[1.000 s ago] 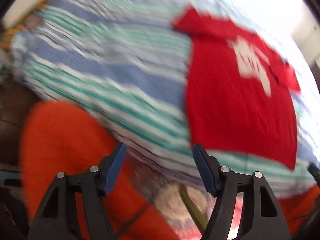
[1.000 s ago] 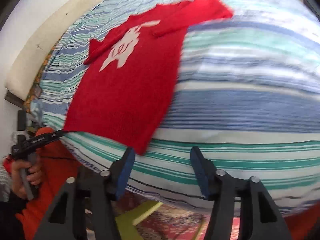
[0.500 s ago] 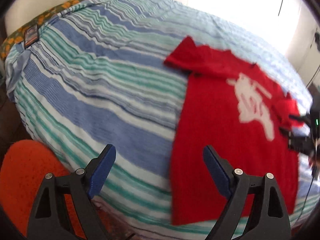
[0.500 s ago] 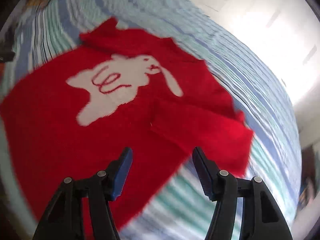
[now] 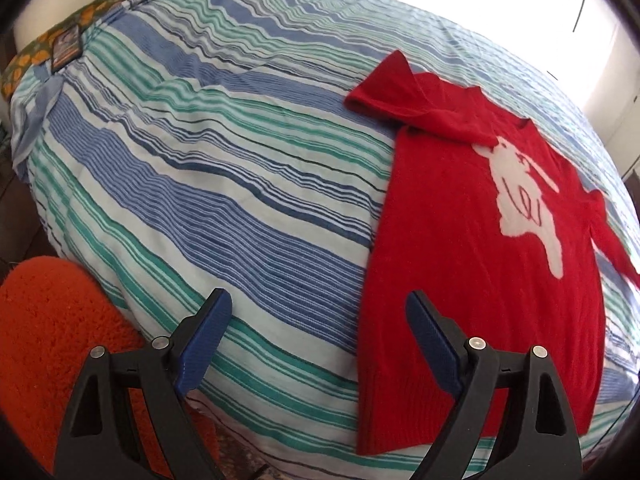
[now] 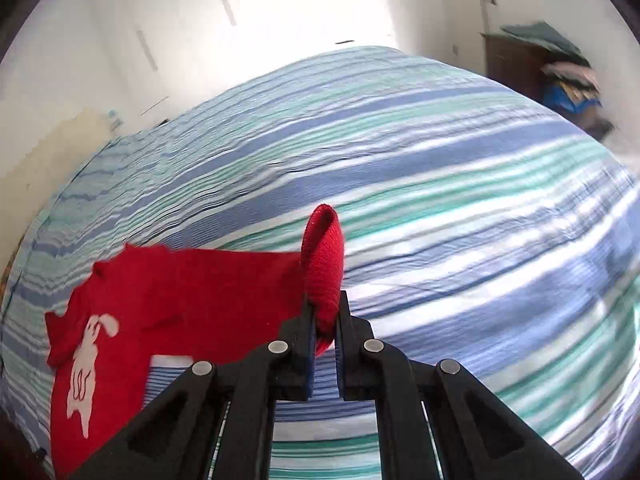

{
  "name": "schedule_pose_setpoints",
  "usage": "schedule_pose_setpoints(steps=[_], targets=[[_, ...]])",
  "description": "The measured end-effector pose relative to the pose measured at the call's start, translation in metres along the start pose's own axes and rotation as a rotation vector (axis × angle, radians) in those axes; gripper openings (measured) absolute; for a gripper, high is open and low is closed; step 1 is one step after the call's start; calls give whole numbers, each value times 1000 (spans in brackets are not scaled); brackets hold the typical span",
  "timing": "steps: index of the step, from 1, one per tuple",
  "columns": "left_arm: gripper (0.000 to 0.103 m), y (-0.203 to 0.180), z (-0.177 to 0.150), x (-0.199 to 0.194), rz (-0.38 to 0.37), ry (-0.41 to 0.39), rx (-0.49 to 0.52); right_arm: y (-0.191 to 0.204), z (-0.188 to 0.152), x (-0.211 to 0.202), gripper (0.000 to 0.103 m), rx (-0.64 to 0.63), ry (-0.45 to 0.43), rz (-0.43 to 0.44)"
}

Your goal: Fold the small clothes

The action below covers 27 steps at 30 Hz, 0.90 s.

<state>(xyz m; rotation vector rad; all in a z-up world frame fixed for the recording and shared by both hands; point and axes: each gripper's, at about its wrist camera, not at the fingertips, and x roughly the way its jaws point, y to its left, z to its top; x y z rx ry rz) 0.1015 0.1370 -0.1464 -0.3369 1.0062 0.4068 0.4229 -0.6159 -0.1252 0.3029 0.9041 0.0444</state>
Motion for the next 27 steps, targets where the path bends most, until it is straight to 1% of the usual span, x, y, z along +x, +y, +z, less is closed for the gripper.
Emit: schedule_pose_setpoints(steps=[1, 3, 6, 8, 11, 12, 15, 17, 18, 19, 20, 21, 22, 23, 24, 25, 26, 27], targets=[[90, -2, -1, 0, 3, 4, 5, -20, 0, 3, 7, 40, 19, 9], [90, -5, -2, -1, 2, 0, 15, -41, -3, 9, 7, 102, 47, 20], [90, -8, -5, -5, 7, -5, 39, -55, -9, 13, 7, 160, 45, 16], [90, -8, -7, -6, 9, -2, 48, -55, -13, 11, 7, 154, 49, -25], [90, -6, -8, -5, 8, 14, 52, -52, -23, 22, 6, 110, 94, -131], [90, -6, -8, -4, 9, 20, 54, -53, -26, 24, 6, 106, 105, -153], [90, -7, -6, -7, 8, 30, 75, -56, -31, 27, 5, 121, 108, -177], [90, -11, 2, -13, 1, 26, 120, -53, -31, 28, 5, 122, 105, -197], [90, -13, 8, -18, -11, 16, 145, -51, -29, 29, 8, 101, 113, -184], [90, -18, 21, -26, -34, -11, 185, -49, -27, 28, 20, 97, 111, -178], [90, -22, 32, -32, -47, -38, 213, -46, -27, 24, 29, 99, 110, -177], [90, -28, 48, -39, -63, -74, 244, -44, -27, 18, 59, 100, 109, -170], [91, -34, 62, -44, -77, -105, 266, -43, -29, 7, 82, 92, 100, -182], [91, -44, 80, -48, -101, -142, 291, -40, -32, -4, 85, 79, 81, -221], [93, -53, 96, -48, -122, -163, 307, -37, -35, -13, 85, 70, 65, -247], [97, -64, 114, -43, -151, -168, 325, -39, -40, -25, 85, 69, 50, -243], [97, -79, 133, -32, -219, -156, 369, -36, -46, -39, 85, 76, 36, -209], [97, -94, 151, -14, -279, -106, 398, -30, -53, -51, 85, 79, 26, -172]])
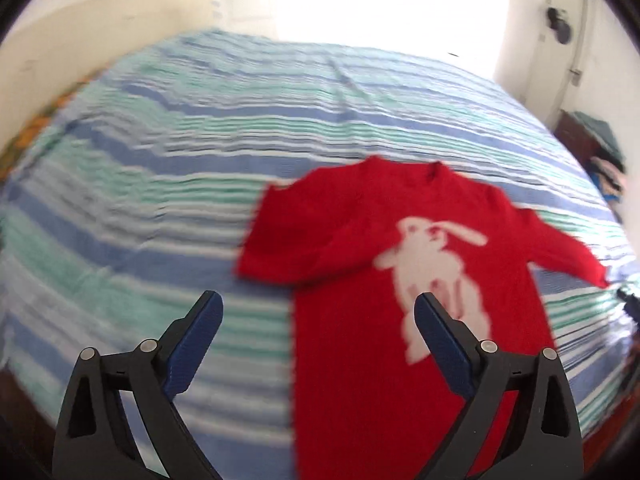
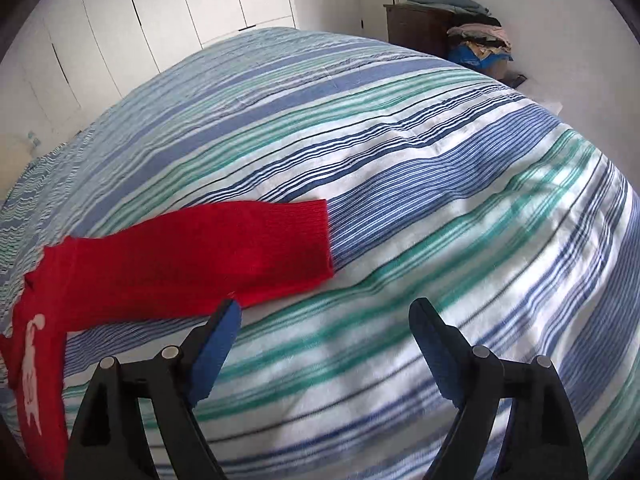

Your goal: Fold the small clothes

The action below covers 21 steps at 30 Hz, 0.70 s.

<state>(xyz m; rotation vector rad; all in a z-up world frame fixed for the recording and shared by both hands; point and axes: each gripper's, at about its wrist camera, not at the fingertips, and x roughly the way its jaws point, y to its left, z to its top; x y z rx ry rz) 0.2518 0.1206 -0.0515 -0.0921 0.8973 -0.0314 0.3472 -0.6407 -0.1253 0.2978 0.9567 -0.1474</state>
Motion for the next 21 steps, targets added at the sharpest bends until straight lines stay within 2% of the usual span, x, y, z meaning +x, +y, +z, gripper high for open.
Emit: schedule_pose_setpoints(steps=[2, 4, 7, 9, 11, 13, 15, 16, 18, 20, 21], targets=[[97, 4, 24, 49, -81, 76, 1, 21, -18, -18, 85, -11, -9, 89], [91, 14, 38, 102, -84, 142, -67, 44, -42, -35, 85, -45, -19, 146], [83, 17, 38, 149, -98, 210, -129, 65, -79, -47, 85, -89, 2, 194], [83, 5, 33, 164, -137, 225, -103, 78, -102, -44, 85, -130, 62, 217], [80, -17, 25, 164, -168, 227, 9, 84, -116, -39, 85, -174, 93, 229], [79, -51, 10, 144, -204, 212, 224, 94, -120, -30, 85, -225, 111, 216], [81, -92, -22, 108, -184, 151, 543, 97, -116, -12, 85, -241, 116, 214], [83, -113, -50, 88, -168, 127, 738, 98, -115, -9, 85, -241, 117, 217], [84, -133, -98, 64, -175, 139, 989, 99, -114, -4, 85, -239, 120, 217], [84, -143, -137, 49, -198, 175, 1142, 98, -114, 0, 85, -232, 128, 218], [84, -146, -150, 42, -211, 189, 1177, 97, -114, 1, 85, -225, 132, 220]])
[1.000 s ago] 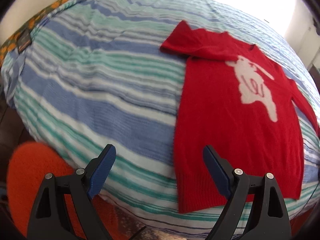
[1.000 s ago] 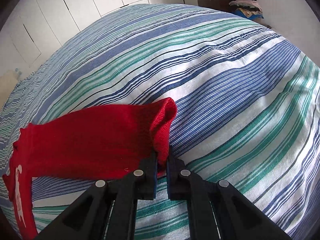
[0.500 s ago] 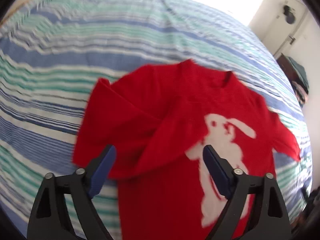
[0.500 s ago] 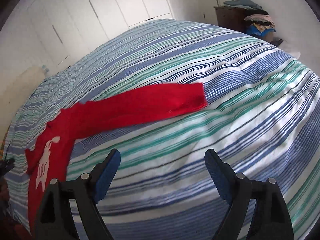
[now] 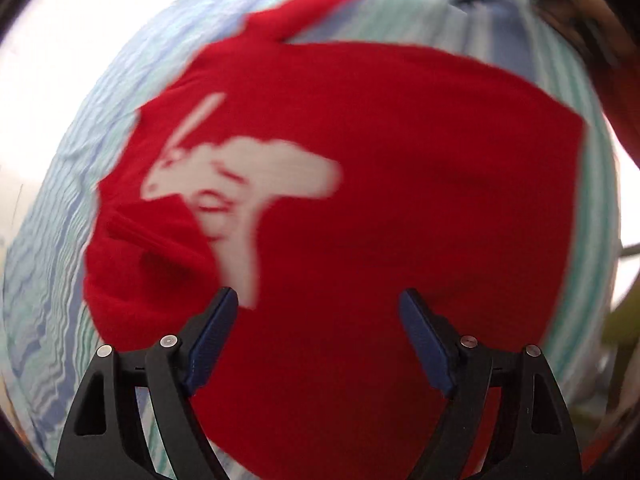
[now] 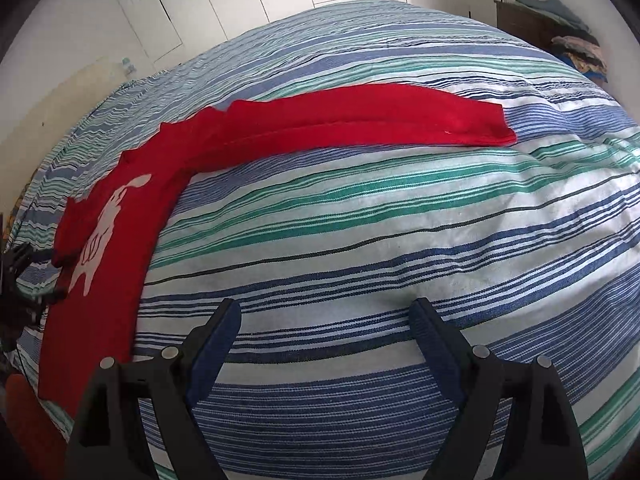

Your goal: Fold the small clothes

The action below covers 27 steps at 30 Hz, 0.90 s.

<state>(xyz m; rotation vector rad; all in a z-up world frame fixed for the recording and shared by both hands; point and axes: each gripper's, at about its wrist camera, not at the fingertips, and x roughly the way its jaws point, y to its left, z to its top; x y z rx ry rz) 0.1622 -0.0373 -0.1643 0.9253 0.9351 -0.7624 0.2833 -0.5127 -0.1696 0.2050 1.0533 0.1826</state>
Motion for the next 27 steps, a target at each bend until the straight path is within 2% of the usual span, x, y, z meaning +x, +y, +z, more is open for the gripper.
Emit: schedule_pose_setpoints(steps=[2, 4, 8, 10, 13, 15, 17, 20, 22, 24, 27], targets=[[84, -4, -5, -6, -25, -6, -32, -2, 1, 1, 85, 14, -3, 6], [84, 12, -6, -11, -57, -27, -153, -2, 0, -1, 85, 18, -5, 9], [85, 83, -7, -16, 5, -94, -511, -3, -2, -4, 85, 23, -7, 13], [85, 123, -8, -8, 7, -108, -685, -2, -3, -3, 85, 22, -6, 11], [85, 165, -20, 12, -59, -84, -838, 0, -3, -4, 85, 13, -6, 5], [81, 180, -21, 25, -90, -63, -877, 0, -4, -5, 85, 13, -8, 8], [71, 183, -18, 38, -126, -35, -898, 0, -4, -6, 85, 15, -7, 9], [50, 194, -15, 55, -172, -15, -942, 1, -4, -5, 85, 13, -5, 6], [9, 196, -18, 61, -176, -8, -982, 1, -5, -4, 85, 9, -4, 2], [8, 203, -25, 54, -136, -46, -1020, 2, -5, -4, 85, 3, -2, -1], [8, 213, -48, 9, -2, -146, -1065, 2, -4, -4, 85, 5, -1, 2]])
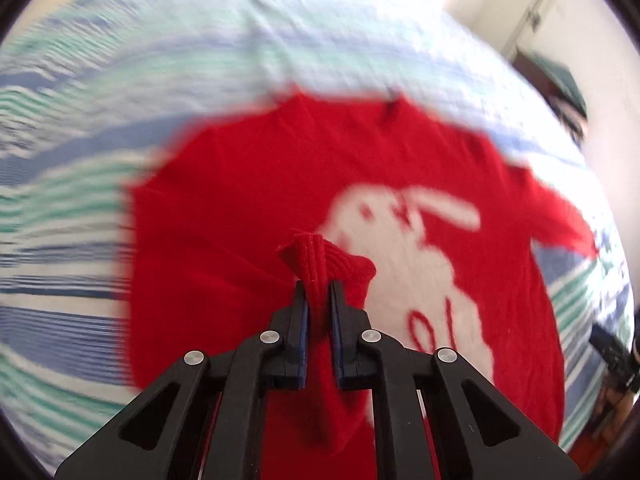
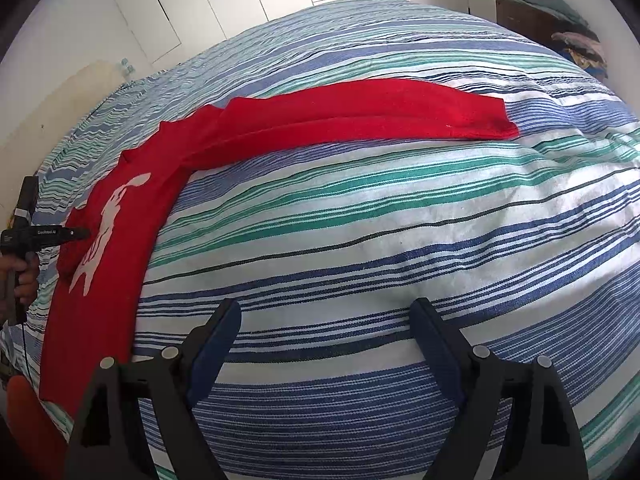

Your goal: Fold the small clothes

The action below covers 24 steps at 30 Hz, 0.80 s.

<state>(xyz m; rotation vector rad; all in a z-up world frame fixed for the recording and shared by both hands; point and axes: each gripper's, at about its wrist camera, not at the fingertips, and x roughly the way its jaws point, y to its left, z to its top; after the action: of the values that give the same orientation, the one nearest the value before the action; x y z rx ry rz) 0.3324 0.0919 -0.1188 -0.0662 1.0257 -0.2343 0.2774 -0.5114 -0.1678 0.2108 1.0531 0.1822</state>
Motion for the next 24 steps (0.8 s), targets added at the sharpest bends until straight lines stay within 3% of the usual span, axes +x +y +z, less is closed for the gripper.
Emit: schedule_pose_setpoints(steps=[3, 5, 8, 11, 18, 21, 22, 24], targets=[[9, 66, -4, -63, 134, -167, -182, -1, 0, 0, 85, 1, -1, 2], [9, 126, -15, -90, 275, -238, -343, -1, 0, 0, 85, -1, -1, -1], [9, 202, -44, -97, 423, -229, -535, 1, -2, 2, 86, -9, 1, -10], [8, 234, -67, -81, 514, -182, -595, 4, -3, 5, 86, -29, 4, -30], [3, 253, -90, -63, 579, -158, -676, 14, -6, 14, 89, -85, 13, -80], [3, 274, -108, -73, 565, -175, -777, 16, -6, 17, 91, -100, 14, -89], [3, 281, -115, -75, 610, -177, -832, 16, -6, 17, 91, -102, 13, -90], [3, 290, -130, -81, 624, -169, -872, 16, -6, 18, 91, -103, 12, -90]])
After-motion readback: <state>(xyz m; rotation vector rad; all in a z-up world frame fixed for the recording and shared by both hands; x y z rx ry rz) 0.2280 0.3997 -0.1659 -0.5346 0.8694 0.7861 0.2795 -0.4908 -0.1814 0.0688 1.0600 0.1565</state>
